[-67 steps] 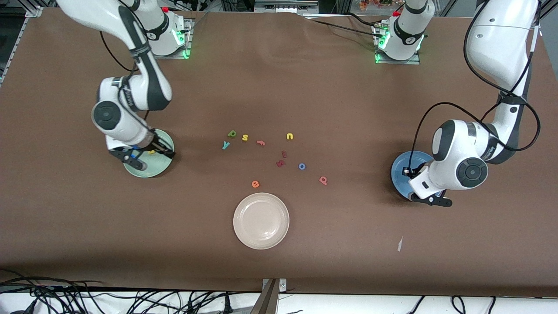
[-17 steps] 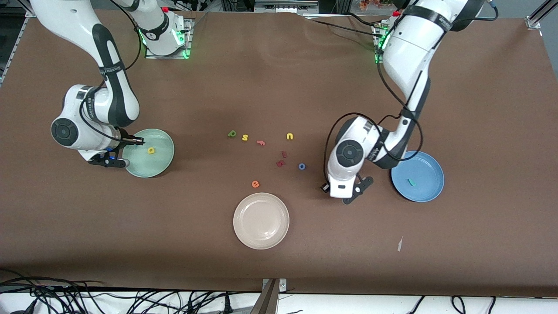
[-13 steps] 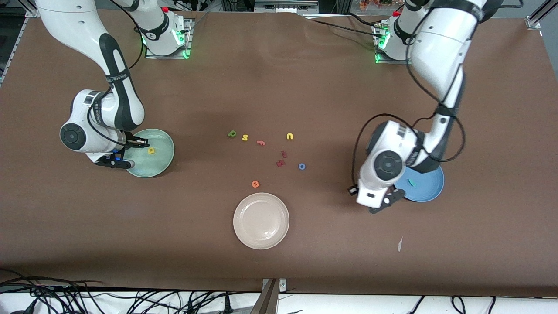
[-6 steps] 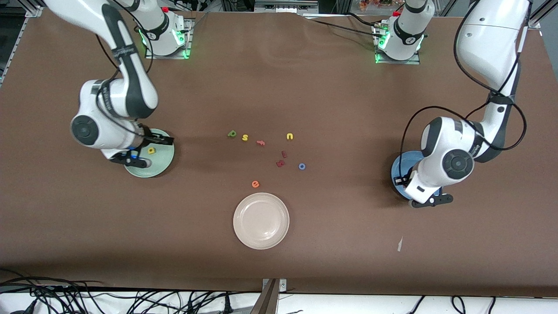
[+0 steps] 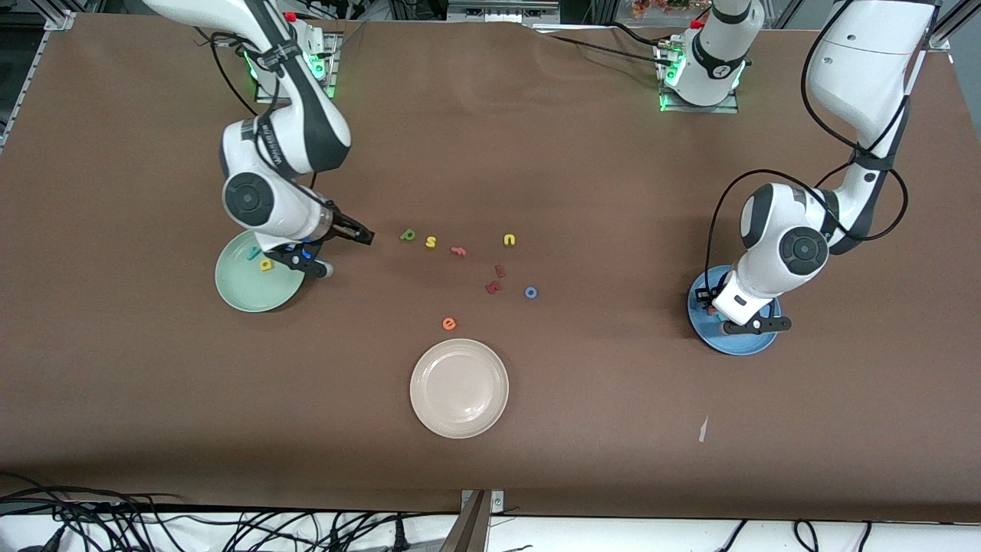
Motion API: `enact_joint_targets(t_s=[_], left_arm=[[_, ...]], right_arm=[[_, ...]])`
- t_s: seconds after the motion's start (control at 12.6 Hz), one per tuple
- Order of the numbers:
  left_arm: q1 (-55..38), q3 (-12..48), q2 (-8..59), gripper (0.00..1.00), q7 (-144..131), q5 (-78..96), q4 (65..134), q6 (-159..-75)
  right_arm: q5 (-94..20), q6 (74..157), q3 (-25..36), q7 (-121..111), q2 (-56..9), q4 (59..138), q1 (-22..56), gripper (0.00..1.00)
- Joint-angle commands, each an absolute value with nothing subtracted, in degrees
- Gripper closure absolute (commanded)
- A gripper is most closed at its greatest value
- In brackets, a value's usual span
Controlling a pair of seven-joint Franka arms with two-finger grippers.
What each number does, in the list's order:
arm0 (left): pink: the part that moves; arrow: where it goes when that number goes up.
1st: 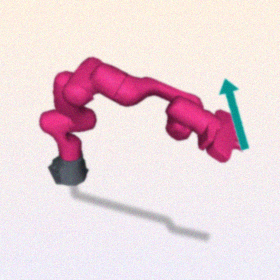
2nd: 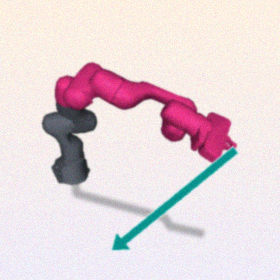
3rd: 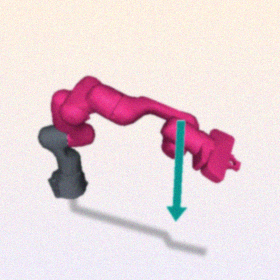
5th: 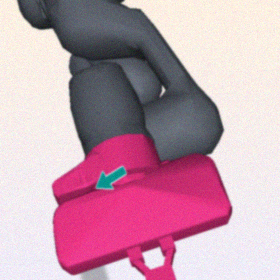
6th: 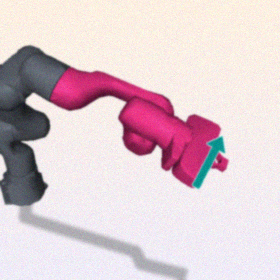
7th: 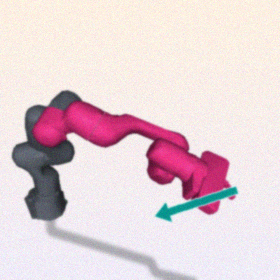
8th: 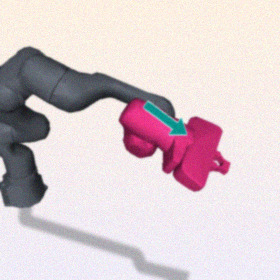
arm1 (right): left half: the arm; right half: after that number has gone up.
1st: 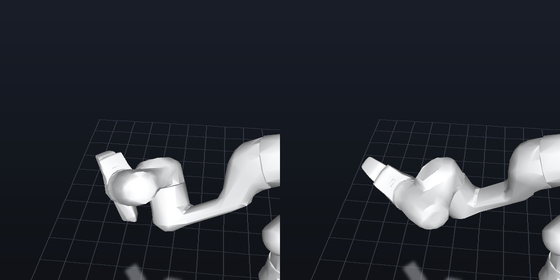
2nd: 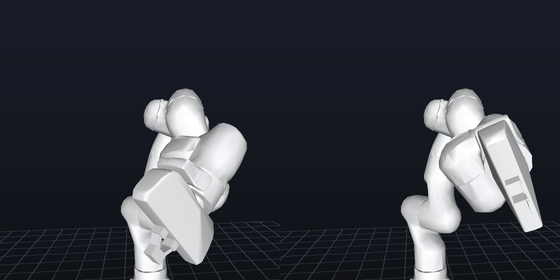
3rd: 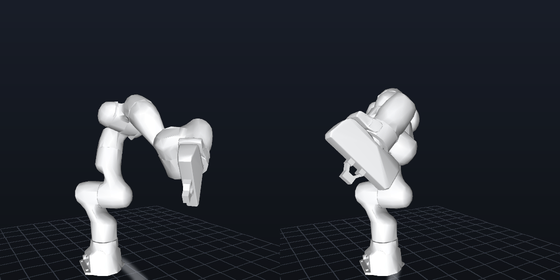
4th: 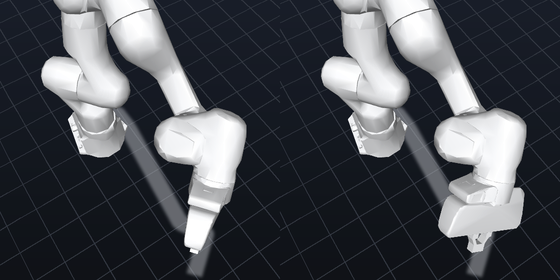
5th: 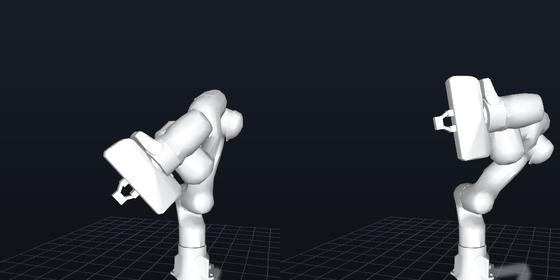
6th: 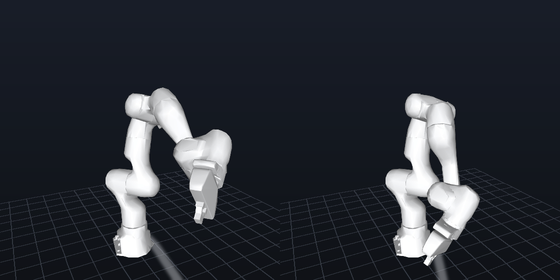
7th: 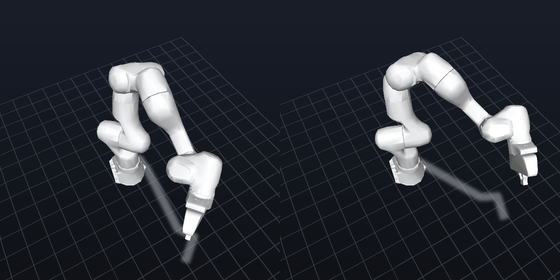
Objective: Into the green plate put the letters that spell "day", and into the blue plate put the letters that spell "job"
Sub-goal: 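Grasp the green d with the right gripper while the left gripper grasps the blue o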
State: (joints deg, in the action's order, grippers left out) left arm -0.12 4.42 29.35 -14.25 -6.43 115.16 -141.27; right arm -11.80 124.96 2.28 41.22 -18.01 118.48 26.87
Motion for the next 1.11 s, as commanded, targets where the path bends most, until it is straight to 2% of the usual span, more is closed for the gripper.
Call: enact_joint_targets(t_s=[0.0,0.08,0.4,0.71,0.87,1.03], left_arm=[[-0.3,5.1,26.5,0.00,-14.5,-6.9,110.8,-132.3],[-0.9,6.2,26.5,0.00,-16.7,-5.8,108.8,-130.0],[-3.9,13.3,28.4,0.00,-30.9,-3.0,105.0,-129.5],[-14.2,13.4,33.5,0.00,-38.5,-3.1,97.8,-129.6],[-17.6,13.4,36.4,0.00,-38.5,-3.5,94.5,-130.0],[-21.4,13.4,40.1,0.00,-39.2,-3.3,91.0,-130.0]], right_arm=[[-11.1,135.0,2.1,52.2,-18.4,123.0,32.8,0.01],[-11.0,137.0,2.1,55.5,-19.6,123.1,34.3,0.01],[-11.1,144.0,2.1,62.2,-22.7,124.1,36.8,0.05],[-11.0,151.3,2.1,62.2,-24.6,127.4,37.4,0.09],[-11.1,151.3,2.1,62.2,-24.7,127.4,37.4,0.19],[-11.1,151.5,2.1,62.2,-25.0,127.4,37.7,0.35]])
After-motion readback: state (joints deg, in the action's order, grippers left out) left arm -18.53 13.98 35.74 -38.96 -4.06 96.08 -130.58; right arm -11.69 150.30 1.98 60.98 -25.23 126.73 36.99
